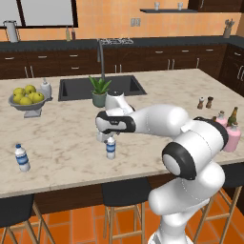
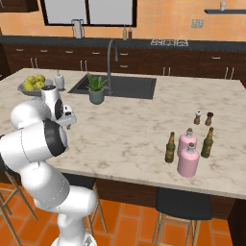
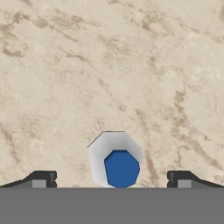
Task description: Move the plastic bottles in the middle to the plastics group, and the glass bottles in the middle to the glass group.
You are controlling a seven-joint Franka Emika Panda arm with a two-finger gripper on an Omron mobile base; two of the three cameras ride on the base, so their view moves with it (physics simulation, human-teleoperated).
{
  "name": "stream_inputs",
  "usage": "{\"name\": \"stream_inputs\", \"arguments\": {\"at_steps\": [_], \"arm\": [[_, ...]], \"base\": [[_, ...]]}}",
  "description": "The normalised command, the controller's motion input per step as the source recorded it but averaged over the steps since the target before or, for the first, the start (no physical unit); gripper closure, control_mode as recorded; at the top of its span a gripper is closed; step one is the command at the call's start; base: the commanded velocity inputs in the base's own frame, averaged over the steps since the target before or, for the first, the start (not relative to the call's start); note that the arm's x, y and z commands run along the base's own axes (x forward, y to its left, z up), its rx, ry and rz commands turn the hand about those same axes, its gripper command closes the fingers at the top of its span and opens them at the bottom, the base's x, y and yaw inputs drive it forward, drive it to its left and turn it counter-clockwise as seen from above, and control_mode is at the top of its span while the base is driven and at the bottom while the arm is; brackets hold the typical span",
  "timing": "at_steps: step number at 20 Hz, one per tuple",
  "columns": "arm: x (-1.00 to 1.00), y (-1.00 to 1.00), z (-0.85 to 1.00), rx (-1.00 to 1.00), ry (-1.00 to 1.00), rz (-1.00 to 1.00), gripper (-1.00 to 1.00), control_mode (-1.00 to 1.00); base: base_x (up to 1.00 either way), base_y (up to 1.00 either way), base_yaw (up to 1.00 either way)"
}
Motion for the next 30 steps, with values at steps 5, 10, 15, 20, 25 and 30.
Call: {"name": "stream_inputs", "arguments": {"at_steps": [5, 10, 15, 20, 25, 30], "arm": [[0.0, 0.07, -0.09, 0.0, 0.0, 0.0, -1.0, -1.0], [0.06, 0.04, -0.16, 0.0, 0.0, 0.0, -1.0, -1.0], [0.02, 0.0, -0.11, 0.0, 0.0, -0.03, -1.0, -1.0], [0.0, 0.01, -0.06, 0.0, 0.0, -0.03, -1.0, -1.0], [0.0, 0.0, -0.18, 0.0, 0.0, -0.03, -1.0, -1.0], [0.0, 0.01, -0.14, 0.0, 0.0, -0.03, 1.0, -1.0]], "base": [[0.0, 0.0, 0.0], [0.0, 0.0, 0.0], [0.0, 0.0, 0.0], [0.0, 0.0, 0.0], [0.0, 0.0, 0.0], [0.0, 0.0, 0.0]]}}
